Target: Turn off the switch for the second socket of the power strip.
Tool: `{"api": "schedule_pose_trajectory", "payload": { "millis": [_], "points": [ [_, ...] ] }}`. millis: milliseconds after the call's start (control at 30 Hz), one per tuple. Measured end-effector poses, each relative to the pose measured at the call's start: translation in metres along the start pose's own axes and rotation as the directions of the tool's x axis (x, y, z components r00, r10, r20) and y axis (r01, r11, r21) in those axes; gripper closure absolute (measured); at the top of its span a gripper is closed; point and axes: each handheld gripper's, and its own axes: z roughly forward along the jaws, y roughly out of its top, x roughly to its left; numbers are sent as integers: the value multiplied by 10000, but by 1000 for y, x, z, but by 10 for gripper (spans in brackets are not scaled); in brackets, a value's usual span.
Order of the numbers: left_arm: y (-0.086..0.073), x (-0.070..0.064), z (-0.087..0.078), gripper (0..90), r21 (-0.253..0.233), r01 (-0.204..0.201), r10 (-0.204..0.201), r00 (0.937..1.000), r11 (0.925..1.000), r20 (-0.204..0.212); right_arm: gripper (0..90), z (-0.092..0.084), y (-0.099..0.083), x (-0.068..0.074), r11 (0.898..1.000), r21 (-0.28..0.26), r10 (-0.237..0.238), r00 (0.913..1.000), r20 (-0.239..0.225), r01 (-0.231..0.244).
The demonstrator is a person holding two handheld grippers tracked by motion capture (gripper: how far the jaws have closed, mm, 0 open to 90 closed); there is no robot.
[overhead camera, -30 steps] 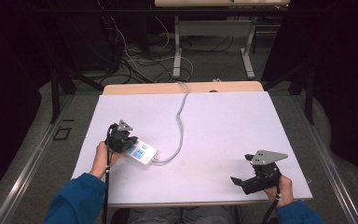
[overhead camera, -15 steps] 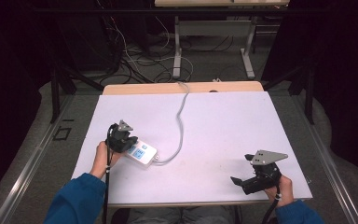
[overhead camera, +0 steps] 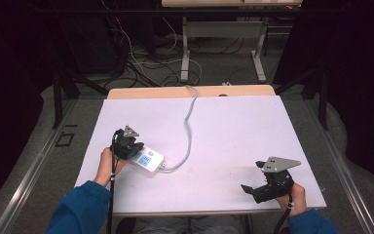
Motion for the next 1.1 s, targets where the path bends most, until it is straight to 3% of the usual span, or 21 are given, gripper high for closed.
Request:
{"api": "schedule_pose_trajectory", "payload": {
  "millis": [1100],
  "points": [
    [1, -1, 0, 900, 63, -217, 218, 9998, 9997, -31, 31, -1, 0, 0, 9999, 128, -9, 10000, -49, 10]
  ]
}}
